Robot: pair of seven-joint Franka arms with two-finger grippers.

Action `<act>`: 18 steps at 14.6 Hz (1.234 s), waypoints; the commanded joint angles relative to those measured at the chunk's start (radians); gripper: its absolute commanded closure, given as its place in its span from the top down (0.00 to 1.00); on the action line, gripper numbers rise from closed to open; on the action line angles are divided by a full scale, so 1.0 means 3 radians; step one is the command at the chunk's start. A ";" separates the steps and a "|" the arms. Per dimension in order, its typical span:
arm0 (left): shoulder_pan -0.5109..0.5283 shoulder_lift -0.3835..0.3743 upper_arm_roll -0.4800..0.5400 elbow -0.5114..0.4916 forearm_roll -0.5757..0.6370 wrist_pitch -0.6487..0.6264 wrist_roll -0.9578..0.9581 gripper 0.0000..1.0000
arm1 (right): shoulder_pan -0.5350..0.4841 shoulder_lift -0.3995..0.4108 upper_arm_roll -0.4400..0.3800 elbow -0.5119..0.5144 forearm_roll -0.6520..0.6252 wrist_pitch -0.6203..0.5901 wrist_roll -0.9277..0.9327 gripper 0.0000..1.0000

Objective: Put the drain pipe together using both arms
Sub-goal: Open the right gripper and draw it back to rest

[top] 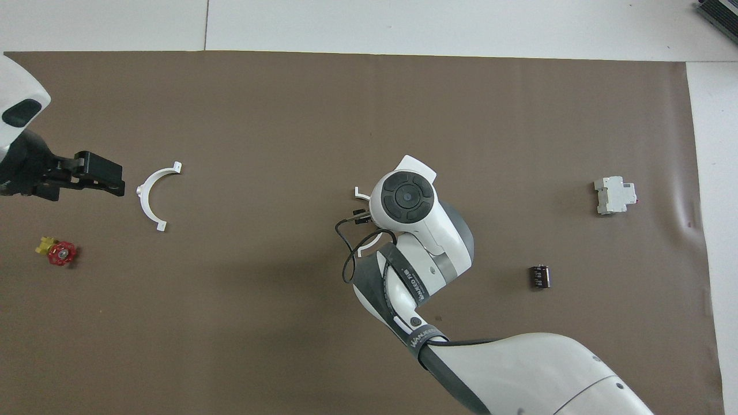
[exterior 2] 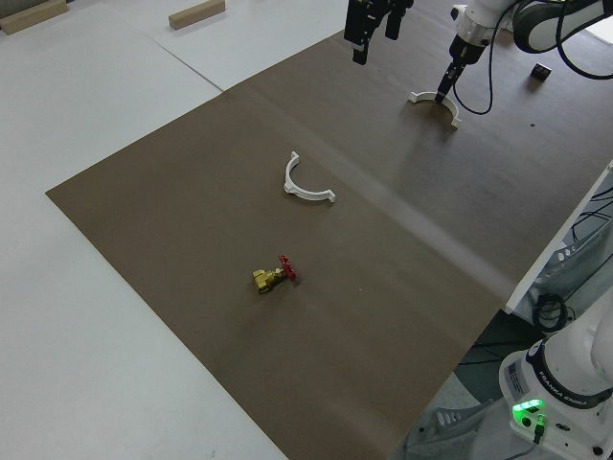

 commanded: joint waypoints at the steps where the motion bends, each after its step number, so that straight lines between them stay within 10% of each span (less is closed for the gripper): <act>1: 0.0030 -0.0130 -0.0011 -0.0195 -0.0028 0.0132 0.0052 1.00 | -0.0082 -0.0415 -0.0045 -0.0046 -0.0062 -0.0216 0.0082 1.00; 8: 0.0107 -0.0350 0.0004 -0.0931 -0.0023 0.0945 0.0042 1.00 | -0.0905 -0.1321 -0.0056 0.0117 -0.0067 -0.1059 -0.0030 1.00; 18: 0.0373 -0.0033 0.0004 -0.1595 0.0048 0.2212 0.0037 1.00 | -0.1903 -0.1644 -0.0061 0.0763 0.0092 -0.2804 -0.0961 1.00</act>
